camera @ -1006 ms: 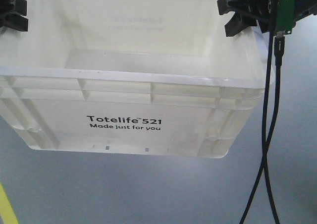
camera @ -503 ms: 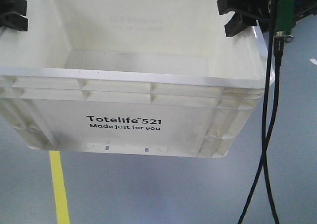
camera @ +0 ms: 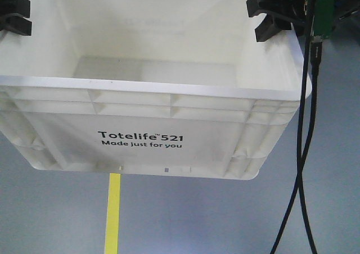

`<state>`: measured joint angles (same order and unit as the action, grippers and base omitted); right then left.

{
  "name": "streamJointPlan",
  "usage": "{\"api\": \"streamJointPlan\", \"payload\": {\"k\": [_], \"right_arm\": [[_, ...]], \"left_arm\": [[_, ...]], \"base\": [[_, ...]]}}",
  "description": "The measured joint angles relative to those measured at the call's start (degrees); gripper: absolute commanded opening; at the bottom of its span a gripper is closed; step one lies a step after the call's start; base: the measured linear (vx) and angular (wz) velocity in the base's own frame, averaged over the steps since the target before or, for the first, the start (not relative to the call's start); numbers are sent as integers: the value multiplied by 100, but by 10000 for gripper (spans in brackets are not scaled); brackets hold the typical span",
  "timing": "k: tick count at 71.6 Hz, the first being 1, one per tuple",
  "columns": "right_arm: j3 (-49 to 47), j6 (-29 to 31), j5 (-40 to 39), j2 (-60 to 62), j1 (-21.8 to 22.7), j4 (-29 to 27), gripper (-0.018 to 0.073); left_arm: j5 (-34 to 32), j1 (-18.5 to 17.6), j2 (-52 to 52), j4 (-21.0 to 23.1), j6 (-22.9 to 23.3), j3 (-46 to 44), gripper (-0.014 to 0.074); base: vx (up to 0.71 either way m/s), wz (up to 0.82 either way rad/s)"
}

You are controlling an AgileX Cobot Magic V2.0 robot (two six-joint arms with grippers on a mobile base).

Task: Place moving items into box and shelve
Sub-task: 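Hold the lifted tote with both grippers while the base drives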

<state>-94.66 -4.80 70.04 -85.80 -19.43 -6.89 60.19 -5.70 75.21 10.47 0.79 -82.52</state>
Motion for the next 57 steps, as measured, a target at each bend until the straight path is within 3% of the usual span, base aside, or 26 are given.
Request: {"api": "streamJointPlan", "payload": {"k": [57], "right_arm": [[0,0,30,0,0,-5,-12]], "left_arm": [[10,0,0,0,0,0,-17]], "base": [[35,32]]}}
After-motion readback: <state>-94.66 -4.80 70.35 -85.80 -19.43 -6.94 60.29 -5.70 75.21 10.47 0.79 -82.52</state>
